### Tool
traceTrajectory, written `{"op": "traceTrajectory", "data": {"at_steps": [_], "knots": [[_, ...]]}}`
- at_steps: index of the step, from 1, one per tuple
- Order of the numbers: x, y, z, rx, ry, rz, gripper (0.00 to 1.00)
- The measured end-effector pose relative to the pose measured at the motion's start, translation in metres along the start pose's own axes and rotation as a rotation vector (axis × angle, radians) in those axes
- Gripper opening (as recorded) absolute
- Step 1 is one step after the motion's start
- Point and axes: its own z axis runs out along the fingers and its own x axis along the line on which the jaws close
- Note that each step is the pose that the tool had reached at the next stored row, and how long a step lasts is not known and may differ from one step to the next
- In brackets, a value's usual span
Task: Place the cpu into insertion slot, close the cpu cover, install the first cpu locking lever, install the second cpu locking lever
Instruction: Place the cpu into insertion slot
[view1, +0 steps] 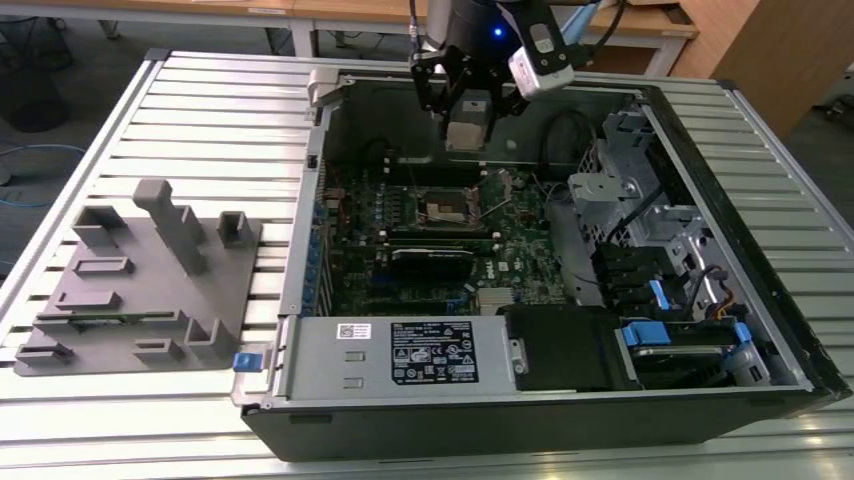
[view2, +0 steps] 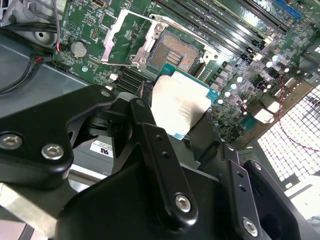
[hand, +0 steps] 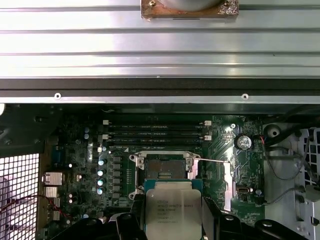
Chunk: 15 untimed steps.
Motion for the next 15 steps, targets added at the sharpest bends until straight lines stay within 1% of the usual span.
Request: {"op": "traceTrajectory", "data": {"at_steps": [15], "knots": [[0.0002,-0.0004,0.0030,0.0005,0.0003,0.000,0.54]]}}
